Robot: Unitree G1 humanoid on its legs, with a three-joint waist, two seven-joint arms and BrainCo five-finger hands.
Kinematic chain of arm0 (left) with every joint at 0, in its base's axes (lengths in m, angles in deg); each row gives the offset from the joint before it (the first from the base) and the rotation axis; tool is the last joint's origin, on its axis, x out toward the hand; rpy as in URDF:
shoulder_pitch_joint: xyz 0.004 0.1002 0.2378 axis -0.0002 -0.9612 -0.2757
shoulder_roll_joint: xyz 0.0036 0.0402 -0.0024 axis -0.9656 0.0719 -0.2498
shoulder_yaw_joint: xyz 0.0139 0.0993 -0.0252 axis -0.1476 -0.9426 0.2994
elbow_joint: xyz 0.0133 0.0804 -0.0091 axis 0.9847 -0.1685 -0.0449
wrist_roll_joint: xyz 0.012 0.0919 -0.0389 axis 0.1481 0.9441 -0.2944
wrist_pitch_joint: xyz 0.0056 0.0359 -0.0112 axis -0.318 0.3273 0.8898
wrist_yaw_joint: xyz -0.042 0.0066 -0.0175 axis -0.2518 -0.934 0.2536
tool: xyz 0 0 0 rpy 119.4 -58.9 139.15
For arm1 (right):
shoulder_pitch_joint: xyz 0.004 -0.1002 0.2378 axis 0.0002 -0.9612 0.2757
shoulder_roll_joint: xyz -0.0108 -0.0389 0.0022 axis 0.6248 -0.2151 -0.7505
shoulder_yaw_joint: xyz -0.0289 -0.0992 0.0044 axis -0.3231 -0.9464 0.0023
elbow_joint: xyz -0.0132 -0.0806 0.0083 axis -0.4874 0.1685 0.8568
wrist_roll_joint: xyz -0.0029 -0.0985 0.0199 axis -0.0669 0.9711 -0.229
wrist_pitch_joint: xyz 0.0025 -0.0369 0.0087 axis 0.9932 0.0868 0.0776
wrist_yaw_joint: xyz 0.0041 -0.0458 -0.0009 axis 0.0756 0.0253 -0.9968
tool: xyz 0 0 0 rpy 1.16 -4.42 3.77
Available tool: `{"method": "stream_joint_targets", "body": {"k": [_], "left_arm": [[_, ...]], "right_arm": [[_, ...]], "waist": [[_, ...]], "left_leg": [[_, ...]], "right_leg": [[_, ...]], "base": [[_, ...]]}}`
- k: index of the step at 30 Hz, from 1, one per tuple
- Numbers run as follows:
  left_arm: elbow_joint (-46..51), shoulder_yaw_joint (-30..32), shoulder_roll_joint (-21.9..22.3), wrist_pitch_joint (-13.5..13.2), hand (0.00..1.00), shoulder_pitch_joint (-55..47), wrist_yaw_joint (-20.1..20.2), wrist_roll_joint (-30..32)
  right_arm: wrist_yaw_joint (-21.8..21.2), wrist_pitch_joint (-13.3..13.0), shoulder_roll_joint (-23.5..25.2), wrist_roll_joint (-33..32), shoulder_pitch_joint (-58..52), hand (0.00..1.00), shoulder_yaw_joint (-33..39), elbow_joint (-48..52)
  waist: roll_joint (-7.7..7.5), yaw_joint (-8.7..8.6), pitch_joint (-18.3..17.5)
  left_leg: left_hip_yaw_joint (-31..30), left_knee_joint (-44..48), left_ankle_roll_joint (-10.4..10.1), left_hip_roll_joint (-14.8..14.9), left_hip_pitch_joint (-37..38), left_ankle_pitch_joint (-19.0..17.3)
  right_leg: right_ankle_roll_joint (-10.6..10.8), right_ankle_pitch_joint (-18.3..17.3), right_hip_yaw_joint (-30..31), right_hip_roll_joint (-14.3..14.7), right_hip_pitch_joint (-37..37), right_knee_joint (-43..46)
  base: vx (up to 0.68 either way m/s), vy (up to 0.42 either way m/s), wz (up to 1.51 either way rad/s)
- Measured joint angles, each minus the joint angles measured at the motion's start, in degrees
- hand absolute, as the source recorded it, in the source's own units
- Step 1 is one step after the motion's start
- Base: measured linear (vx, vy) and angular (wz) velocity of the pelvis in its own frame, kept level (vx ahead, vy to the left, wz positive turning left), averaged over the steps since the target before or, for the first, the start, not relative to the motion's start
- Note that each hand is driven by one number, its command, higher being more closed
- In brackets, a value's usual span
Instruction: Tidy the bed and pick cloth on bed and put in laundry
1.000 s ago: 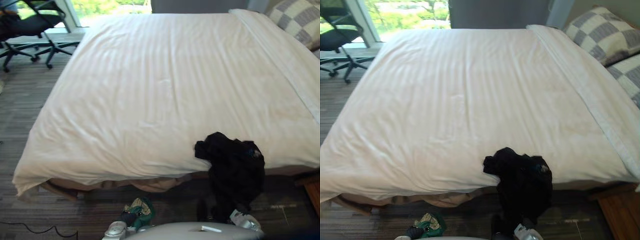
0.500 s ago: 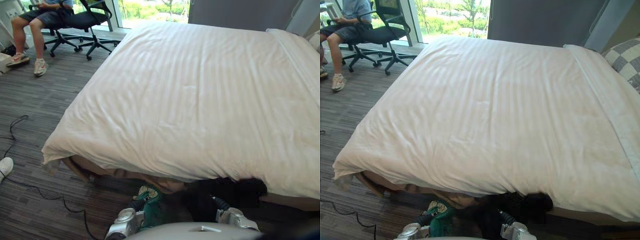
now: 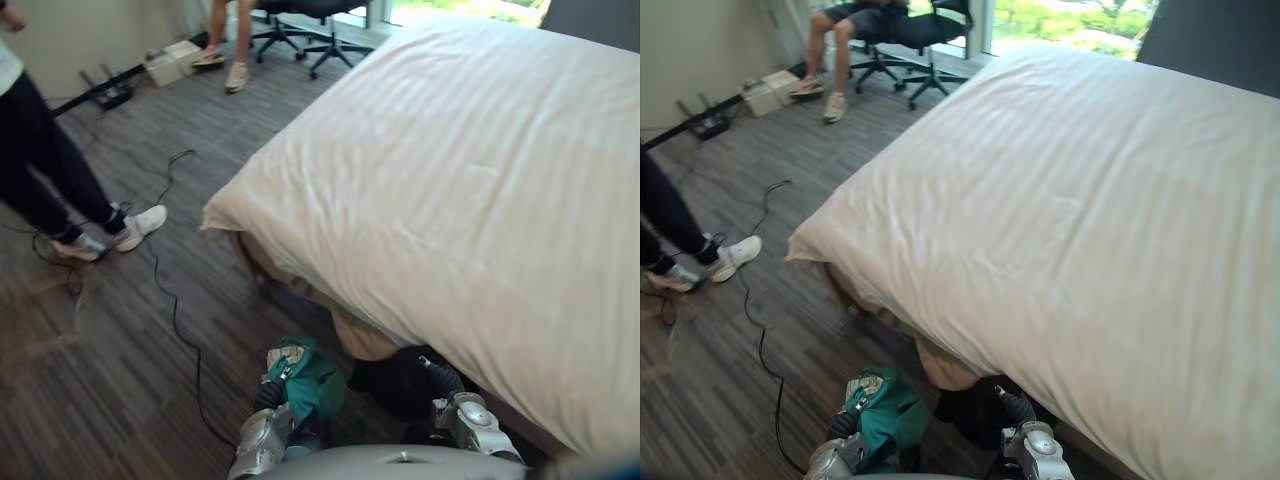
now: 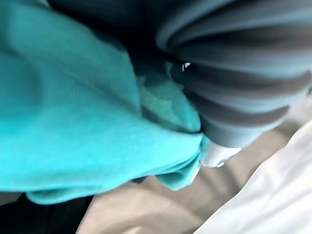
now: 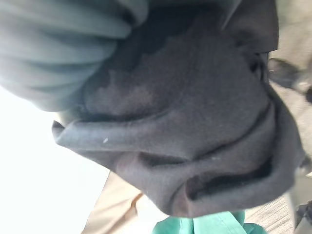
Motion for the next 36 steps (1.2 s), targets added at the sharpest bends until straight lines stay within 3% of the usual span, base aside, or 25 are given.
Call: {"method": "stream_joint_targets", "body": {"k": [2, 3, 4, 5, 6, 7, 9, 11, 14, 17, 18, 19, 20, 21, 22, 23, 25, 28, 36], "left_arm": [[2.18, -0.27, -0.13, -0.19, 1.00, -0.63, 0.15, 0.01], [3.49, -0.61, -0.04, -0.35, 1.00, -0.63, 0.35, 0.01], [4.02, -1.23, -0.01, -0.48, 1.00, -0.82, 0.61, 0.00], [4.89, -1.95, -0.05, -0.54, 1.00, -0.81, 1.56, 0.01], [6.43, -2.19, -0.15, -0.56, 1.00, -0.75, 2.35, 0.00], [7.21, -2.18, -0.47, -0.66, 1.00, -0.84, 2.56, -0.02], [10.61, -3.67, -2.12, -1.71, 1.00, -1.03, 2.66, -0.74], [12.21, -4.49, -2.65, -1.82, 1.00, -2.14, 2.65, -2.64], [17.78, -5.67, -3.17, -2.97, 1.00, -5.73, 2.76, -4.46], [23.55, -6.45, -3.22, -3.84, 1.00, -9.11, 3.87, -4.48], [24.85, -6.60, -3.19, -3.84, 1.00, -9.32, 3.87, -4.47], [25.27, -6.68, -3.29, -3.84, 1.00, -9.00, 3.87, -4.47], [25.60, -6.89, -3.73, -3.83, 1.00, -8.16, 3.84, -4.48], [26.66, -8.58, -4.64, -3.84, 1.00, -7.91, 3.82, -4.50], [26.76, -9.78, -5.00, -3.74, 1.00, -7.50, 3.78, -4.54], [26.65, -10.58, -4.89, -3.52, 1.00, -7.16, 3.68, -4.83], [26.76, -13.16, -4.93, -3.43, 1.00, -5.34, 3.62, -5.97], [26.82, -13.40, -5.03, -3.30, 1.00, -5.09, 3.31, -6.92], [31.87, -13.51, -5.35, -2.14, 1.00, -6.04, 3.16, -8.80]], "right_arm": [[-0.07, 0.00, -0.39, -1.59, 0.00, 1.00, -0.58, 0.43], [-0.06, -0.02, -0.65, -2.14, -0.43, 1.00, -0.34, 1.92], [-0.05, -0.06, -0.88, -2.24, -1.11, 1.00, -0.28, 3.12], [-0.04, -0.07, -0.82, -3.54, -2.75, 1.00, -0.27, 6.24], [-0.07, -0.07, -0.74, -4.84, -4.22, 1.00, -0.19, 9.07], [-0.07, -0.08, -0.46, -5.76, -4.64, 1.00, -0.01, 9.77], [-0.43, -0.12, 0.92, -6.71, -5.52, 1.00, 0.14, 12.48], [-0.69, -0.29, 1.10, -7.56, -5.41, 1.00, 0.35, 13.70], [-0.60, -0.32, 1.06, -11.12, -6.51, 1.00, 0.32, 16.82], [-0.05, -0.22, 0.42, -11.29, -8.33, 1.00, -0.29, 21.82], [0.33, -0.07, 0.06, -11.28, -9.73, 1.00, -0.65, 24.53], [0.57, -0.05, 0.22, -11.30, -10.56, 1.00, -0.66, 25.72], [0.70, -0.01, 0.57, -11.53, -11.84, 1.00, -0.65, 27.38], [0.68, 0.00, 0.60, -12.38, -14.21, 1.00, -0.76, 29.60], [0.69, 0.12, 0.56, -12.53, -15.30, 1.00, -0.75, 29.54], [0.71, 0.14, 0.13, -12.86, -15.66, 1.00, -0.63, 29.53], [0.83, 0.13, -0.30, -13.37, -15.67, 1.00, -0.11, 29.61], [0.80, 0.14, 0.12, -13.50, -14.48, 1.00, -1.11, 30.69], [2.28, 0.73, 0.37, -15.75, -11.10, 1.00, -2.76, 33.90]], "waist": [[-0.05, 0.27, 0.01], [-0.30, -0.53, 0.18], [-0.59, -0.76, 0.31], [0.09, -1.33, 0.06], [0.63, -2.09, -0.08], [0.00, -2.18, 0.11], [-1.33, -2.11, 0.33], [-1.41, -1.60, 0.46], [0.11, -1.39, 1.20], [1.55, -0.23, 2.95], [2.24, -0.61, 3.17], [2.10, -1.63, 3.15], [1.17, -2.41, 3.36], [1.38, -3.28, 3.78], [0.00, -4.24, 4.04], [0.14, -4.63, 4.04], [1.05, -4.43, 3.69], [-0.05, -4.04, 3.24], [-0.06, -3.00, 2.71]], "left_leg": [[0.15, -1.62, 1.24, -1.61, -0.06, 2.31], [1.62, -1.59, 2.37, -2.58, -0.87, 2.41], [5.73, -1.34, 3.74, -2.32, -0.90, 0.62], [16.13, 2.88, 4.50, 0.20, -1.38, -4.41], [20.23, 5.30, 3.98, 0.35, -2.40, -6.72], [20.87, 5.19, 4.47, -0.27, -2.03, -6.63], [16.51, 2.09, 4.80, -2.05, -1.46, -5.81], [14.16, -1.21, 3.98, -3.76, 0.01, -4.02], [10.49, -1.85, 2.91, -5.07, 0.15, -4.81], [10.41, -1.89, 3.32, -5.67, -0.42, -5.57], [9.66, -1.91, 2.74, -5.60, -1.68, -6.43], [9.48, -1.89, 1.49, -5.82, -1.96, -7.86], [9.37, 1.14, 3.11, -6.21, -2.85, -8.17], [7.23, 2.96, 5.76, -6.05, -3.30, -7.12], [3.73, 1.89, 6.38, -7.74, -2.00, -6.67], [2.14, 0.76, 7.23, -7.95, -1.38, -5.82], [-1.81, -1.52, 6.00, -7.49, -1.18, -3.53], [-2.74, -1.53, 5.24, -7.50, -1.09, -3.37], [-1.75, -1.58, 3.43, -5.48, 0.78, -3.71]], "right_leg": [[0.33, -0.70, -4.30, -1.73, 1.24, 0.94], [0.10, -0.67, -7.65, -3.08, 2.14, 1.14], [-0.65, -0.20, -9.64, -3.61, 2.38, 1.53], [-0.02, -0.86, -12.67, -4.61, 3.13, 4.30], [0.94, -3.04, -14.57, -5.86, 3.53, 9.19], [1.32, -3.83, -14.62, -6.75, 3.60, 10.87], [2.49, -4.23, -14.13, -6.82, 4.71, 11.22], [2.93, -4.48, -14.17, -7.21, 5.91, 11.34], [3.16, -4.75, -13.91, -7.68, 7.61, 11.85], [2.16, -7.05, -13.34, -7.63, 7.88, 11.98], [1.00, -10.36, -9.35, -5.13, 5.96, 11.26], [-0.10, -11.34, -5.98, -3.60, 4.63, 10.09], [0.17, -12.80, -1.49, -2.56, 3.56, 10.92], [-0.81, -13.77, 4.65, 0.28, 2.59, 12.32], [-1.92, -12.32, 10.51, 2.20, 2.26, 13.90], [-2.13, -12.13, 12.56, 2.84, 1.91, 14.94], [-1.59, -11.56, 19.19, 4.18, 0.02, 13.68], [2.04, -7.65, 20.11, 2.46, 0.27, 8.78], [1.76, -6.07, 20.50, 4.89, 4.33, 4.07]], "base": [[-0.02, 0.058, 1.13], [-0.03, 0.100, 1.16], [-0.02, 0.153, 1.18], [0.00, 0.188, 1.22], [0.00, 0.194, 1.35], [0.02, 0.134, 1.34], [0.02, 0.019, 0.98], [-0.01, -0.038, 0.66], [-0.04, -0.059, 0.65], [-0.08, -0.040, 0.49], [-0.05, -0.052, 0.92], [-0.01, -0.073, 1.32], [0.05, -0.075, 1.58], [0.09, -0.140, 1.83], [0.08, -0.137, 1.59], [0.10, -0.102, 1.33], [0.11, 0.023, 0.93], [0.08, 0.016, 0.32], [0.08, -0.114, -0.07]]}}
